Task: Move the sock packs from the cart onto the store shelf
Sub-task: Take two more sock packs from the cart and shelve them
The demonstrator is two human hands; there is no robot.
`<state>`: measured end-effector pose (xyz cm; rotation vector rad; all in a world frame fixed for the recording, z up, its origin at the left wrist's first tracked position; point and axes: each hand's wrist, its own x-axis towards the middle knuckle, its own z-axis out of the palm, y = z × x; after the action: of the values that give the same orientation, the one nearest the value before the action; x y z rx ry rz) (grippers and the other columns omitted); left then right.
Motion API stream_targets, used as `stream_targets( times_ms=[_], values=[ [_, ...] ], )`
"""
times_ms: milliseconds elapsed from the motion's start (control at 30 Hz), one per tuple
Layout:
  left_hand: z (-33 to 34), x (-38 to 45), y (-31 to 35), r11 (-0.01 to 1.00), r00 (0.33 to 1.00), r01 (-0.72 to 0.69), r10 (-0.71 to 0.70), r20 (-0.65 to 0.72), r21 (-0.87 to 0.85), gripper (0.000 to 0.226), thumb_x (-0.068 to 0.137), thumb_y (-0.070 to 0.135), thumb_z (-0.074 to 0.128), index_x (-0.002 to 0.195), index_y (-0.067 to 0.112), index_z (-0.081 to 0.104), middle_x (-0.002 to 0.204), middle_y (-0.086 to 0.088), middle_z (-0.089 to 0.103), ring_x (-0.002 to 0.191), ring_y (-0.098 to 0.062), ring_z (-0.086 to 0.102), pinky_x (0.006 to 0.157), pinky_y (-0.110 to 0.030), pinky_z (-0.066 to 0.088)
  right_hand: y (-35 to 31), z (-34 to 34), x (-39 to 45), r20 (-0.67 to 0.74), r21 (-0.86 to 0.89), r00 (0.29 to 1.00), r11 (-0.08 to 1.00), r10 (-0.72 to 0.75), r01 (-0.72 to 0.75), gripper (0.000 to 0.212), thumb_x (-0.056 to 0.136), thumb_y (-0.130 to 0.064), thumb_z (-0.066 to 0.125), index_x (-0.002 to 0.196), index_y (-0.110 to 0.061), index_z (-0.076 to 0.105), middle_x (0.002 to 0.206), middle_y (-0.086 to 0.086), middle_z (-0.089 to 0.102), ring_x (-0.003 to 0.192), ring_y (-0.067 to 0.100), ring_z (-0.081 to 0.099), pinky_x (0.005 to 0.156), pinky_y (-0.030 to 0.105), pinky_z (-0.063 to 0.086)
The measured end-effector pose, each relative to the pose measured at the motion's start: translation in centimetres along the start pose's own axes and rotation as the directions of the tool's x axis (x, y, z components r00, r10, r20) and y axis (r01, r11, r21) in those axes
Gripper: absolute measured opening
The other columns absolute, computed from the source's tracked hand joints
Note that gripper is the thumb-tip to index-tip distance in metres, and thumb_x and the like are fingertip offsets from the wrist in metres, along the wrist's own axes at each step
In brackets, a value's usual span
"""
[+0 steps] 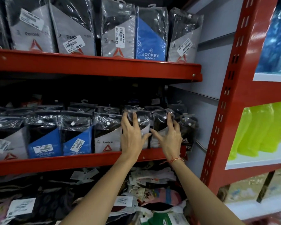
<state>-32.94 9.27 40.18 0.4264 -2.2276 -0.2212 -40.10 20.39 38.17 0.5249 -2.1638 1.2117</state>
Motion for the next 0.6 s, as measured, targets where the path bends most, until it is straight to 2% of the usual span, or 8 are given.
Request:
stream_targets(
  times_ms=[100,200,267,333,400,467,500,600],
  values=[
    [-0.4,0.0,0.1,0.986,0.996,-0.036,0.022,0.088,0.16,0.098,0.08,0.05,0.065,0.147,0.001,0.013,0.15,-0.027,0.019,0.139,-0.036,0.023,0.102,-0.037,0.047,0.0,-1.1,-0.4,0.13,-0.107,0.991,0.994,-0.004,0.019,0.093,0.082,-0.053,0.067,0.154,-0.026,0.015,0.15,0.02,0.036,0.121,0.039,0.055,0.09,0.044,0.053],
    [-1.9,0.2,0.2,0.91,0.994,-0.102,0.08,0.071,0.401,0.088,0.073,0.043,0.076,0.14,0.001,0.035,0.14,-0.023,0.041,0.131,-0.033,0.039,0.091,-0.03,0.053,-1.3,-3.1,0.3,0.198,-0.476,0.977,0.864,-0.075,0.163,0.088,0.085,-0.056,0.06,0.152,-0.014,0.021,0.142,0.022,0.045,0.118,0.037,0.057,0.083,0.041,0.057],
    [-3.3,0.3,-0.3,0.844,0.983,-0.18,0.173,0.062,0.505,0.075,0.067,0.04,0.082,0.128,0.008,0.054,0.126,-0.014,0.058,0.119,-0.026,0.052,0.082,-0.024,0.056,-2.6,-4.6,0.9,0.164,-0.572,0.969,0.783,-0.183,0.245,0.079,0.087,-0.052,0.06,0.146,-0.007,0.035,0.137,0.02,0.048,0.12,0.035,0.052,0.087,0.038,0.056],
    [-4.8,0.7,-1.8,0.824,0.964,-0.248,0.262,0.045,0.509,0.072,0.062,0.038,0.085,0.124,0.011,0.059,0.121,-0.009,0.062,0.114,-0.023,0.056,0.09,-0.028,0.053,-4.0,-5.5,1.3,0.175,-0.506,0.913,0.762,-0.368,0.404,0.068,0.088,-0.044,0.065,0.139,-0.004,0.047,0.131,0.017,0.053,0.116,0.032,0.052,0.089,0.037,0.055],
    [-5.7,1.3,-4.2,0.846,0.954,-0.284,0.297,0.043,0.451,0.077,0.068,0.033,0.082,0.132,0.007,0.05,0.132,-0.014,0.055,0.127,-0.028,0.048,0.112,-0.037,0.034,-5.5,-5.2,1.6,0.284,-0.36,0.815,0.732,-0.504,0.579,0.066,0.086,-0.037,0.069,0.139,-0.004,0.048,0.134,0.015,0.053,0.123,0.031,0.05,0.099,0.039,0.051],
    [-6.5,1.8,-6.7,0.846,0.958,-0.284,0.264,0.108,0.451,0.081,0.078,0.025,0.075,0.143,0.004,0.032,0.148,-0.018,0.038,0.14,-0.03,0.029,0.119,-0.04,0.009,-7.0,-3.8,1.9,0.459,-0.274,0.725,0.694,-0.514,0.666,0.077,0.085,-0.036,0.071,0.147,-0.007,0.036,0.149,0.012,0.041,0.141,0.028,0.034,0.118,0.04,0.033],
    [-6.7,2.0,-8.0,0.835,0.96,-0.279,0.236,0.149,0.474,0.082,0.081,0.021,0.072,0.146,0.004,0.025,0.152,-0.017,0.03,0.143,-0.029,0.022,0.12,-0.041,0.004,-7.6,-2.8,2.0,0.518,-0.274,0.703,0.684,-0.488,0.677,0.084,0.084,-0.037,0.071,0.15,-0.007,0.028,0.155,0.011,0.033,0.146,0.026,0.024,0.123,0.039,0.022],
    [-6.5,1.6,-9.9,0.867,0.967,-0.245,0.187,0.173,0.433,0.084,0.077,0.01,0.076,0.145,0.005,0.028,0.151,-0.017,0.034,0.142,-0.028,0.028,0.119,-0.038,0.008,-7.4,0.0,1.2,0.53,-0.343,0.738,0.69,-0.417,0.637,0.092,0.084,-0.028,0.073,0.153,-0.007,0.016,0.16,0.01,0.021,0.15,0.024,0.015,0.125,0.035,0.01]
  ],
)
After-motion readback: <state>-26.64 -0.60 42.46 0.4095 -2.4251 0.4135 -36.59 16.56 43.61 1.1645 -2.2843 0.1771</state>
